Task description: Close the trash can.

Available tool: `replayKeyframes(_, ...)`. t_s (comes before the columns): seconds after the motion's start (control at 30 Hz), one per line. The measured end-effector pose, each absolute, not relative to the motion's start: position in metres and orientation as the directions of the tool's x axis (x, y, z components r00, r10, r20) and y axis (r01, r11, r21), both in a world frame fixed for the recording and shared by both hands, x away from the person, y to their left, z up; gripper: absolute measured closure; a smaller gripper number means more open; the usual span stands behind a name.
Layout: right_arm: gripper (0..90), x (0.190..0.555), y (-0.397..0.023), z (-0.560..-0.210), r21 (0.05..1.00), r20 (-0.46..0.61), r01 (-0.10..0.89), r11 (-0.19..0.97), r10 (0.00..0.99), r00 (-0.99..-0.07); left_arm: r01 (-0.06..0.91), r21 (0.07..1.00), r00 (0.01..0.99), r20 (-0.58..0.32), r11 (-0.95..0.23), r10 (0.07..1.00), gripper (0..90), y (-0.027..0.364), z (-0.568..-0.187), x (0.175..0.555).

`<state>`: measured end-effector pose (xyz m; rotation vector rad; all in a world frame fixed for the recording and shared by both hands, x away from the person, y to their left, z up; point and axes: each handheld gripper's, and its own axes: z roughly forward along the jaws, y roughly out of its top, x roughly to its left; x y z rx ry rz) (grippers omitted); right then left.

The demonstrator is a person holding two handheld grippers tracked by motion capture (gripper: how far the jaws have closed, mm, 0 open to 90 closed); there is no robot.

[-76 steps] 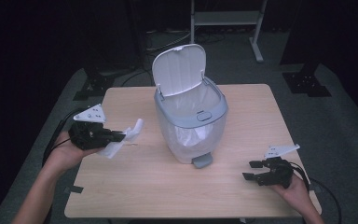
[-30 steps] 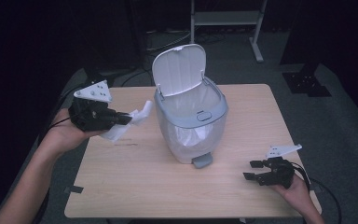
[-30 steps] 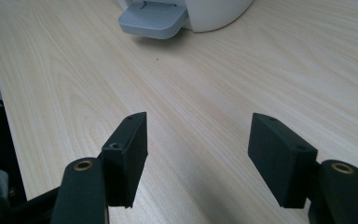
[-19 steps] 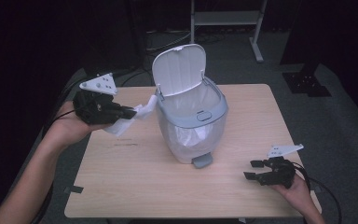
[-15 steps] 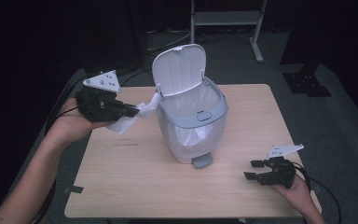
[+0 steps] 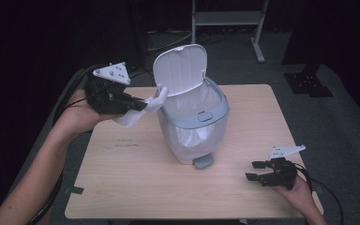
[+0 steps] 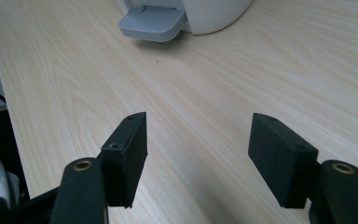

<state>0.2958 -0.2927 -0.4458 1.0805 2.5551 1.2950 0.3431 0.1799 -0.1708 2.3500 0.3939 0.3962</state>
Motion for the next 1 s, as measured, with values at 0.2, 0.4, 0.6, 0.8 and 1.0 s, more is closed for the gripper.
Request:
replayKeyframes(0.2,36.2,0.296,-0.293,-0.446,0.731,0.231,0.556,0.397,0.623,-0.748,0.159,0.685,0.912,0.174,-0.711,0.371,86.3,0.172,-0.168,0.35)
replayKeyframes(0.4,36.2,0.296,-0.293,-0.446,0.731,0.23,0.555,0.397,0.622,-0.748,0.156,0.681,0.915,0.174,-0.716,0.365,86.2,0.164,-0.165,0.357)
replayKeyframes(0.6,36.2,0.296,-0.296,-0.445,0.739,0.227,0.549,0.389,0.624,-0.748,0.144,0.671,0.918,0.183,-0.727,0.351,86.0,0.154,-0.161,0.363)
replayKeyframes(0.8,36.2,0.295,-0.298,-0.444,0.741,0.232,0.551,0.383,0.625,-0.745,0.135,0.667,0.923,0.184,-0.732,0.338,85.8,0.145,-0.16,0.368)
replayKeyframes(1.0,36.2,0.294,-0.296,-0.444,0.744,0.232,0.547,0.383,0.62,-0.75,0.135,0.661,0.925,0.183,-0.738,0.333,85.8,0.135,-0.161,0.376)
